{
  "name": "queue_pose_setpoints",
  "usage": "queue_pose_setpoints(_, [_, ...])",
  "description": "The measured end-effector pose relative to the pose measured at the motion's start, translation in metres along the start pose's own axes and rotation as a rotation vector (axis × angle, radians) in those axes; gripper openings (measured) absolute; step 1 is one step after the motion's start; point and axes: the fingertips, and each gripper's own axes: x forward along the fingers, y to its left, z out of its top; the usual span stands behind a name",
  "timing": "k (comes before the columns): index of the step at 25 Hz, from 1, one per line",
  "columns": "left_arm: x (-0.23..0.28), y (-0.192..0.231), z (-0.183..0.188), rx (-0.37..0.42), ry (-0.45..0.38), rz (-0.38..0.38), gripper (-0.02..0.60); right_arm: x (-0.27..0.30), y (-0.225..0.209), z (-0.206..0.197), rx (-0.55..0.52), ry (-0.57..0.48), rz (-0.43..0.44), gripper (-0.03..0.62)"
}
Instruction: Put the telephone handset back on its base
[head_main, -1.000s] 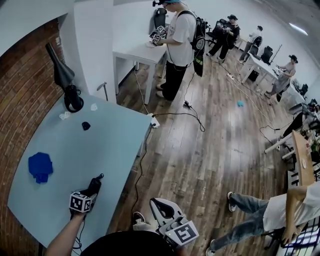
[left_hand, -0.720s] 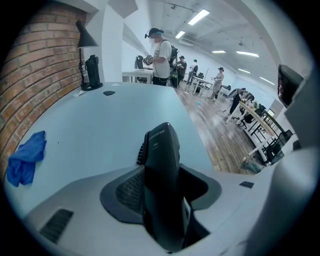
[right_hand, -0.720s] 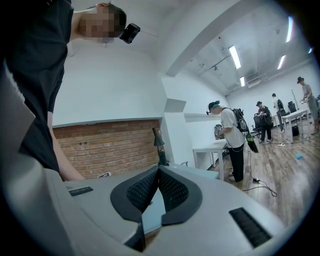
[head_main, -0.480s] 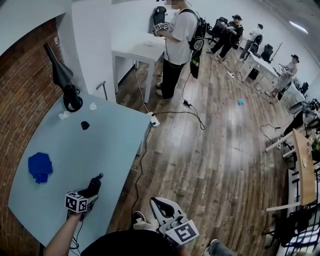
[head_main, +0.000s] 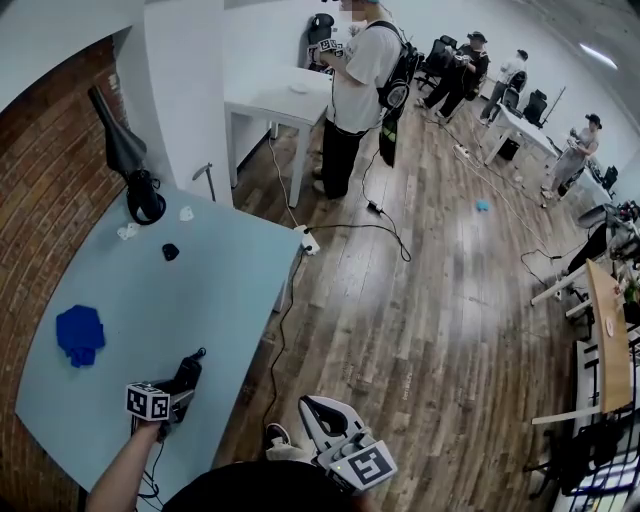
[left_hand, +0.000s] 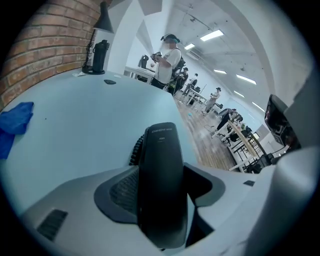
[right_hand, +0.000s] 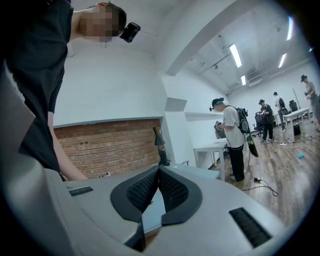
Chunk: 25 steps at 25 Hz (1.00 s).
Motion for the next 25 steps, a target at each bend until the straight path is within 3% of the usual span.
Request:
queue_pose_setpoints(4, [-0.002,-0.002,0.001,0.055,0.023,0.037,0.293,-0.002,-0.002,0.000,0.002,0.004,-0.002,0.021])
queue_pose_setpoints(12, [-0.009,0.001,0.006,0.080,0.047,0.136,0.282,-0.001,-0.006,-0.001,0.003,0.004,-0.011,0.021])
queue_pose_setpoints(14, [-0.009,0.003,0.007,0.101,0.052,0.158,0.244,0.000,-0.007,-0.001,0.005,0.004,-0.010,0.021])
queue_pose_setpoints(21, [-0.015,0.004,0.012,0.126,0.065,0.188,0.241,0.002,-0.005,-0.001,0.000,0.004,0.002,0.021])
queue_pose_setpoints(25, [-0.022,0.004,0.018,0.186,0.063,0.260,0.241,0.001,-0.008,-0.001,-0.001,0.002,0.001,0.021])
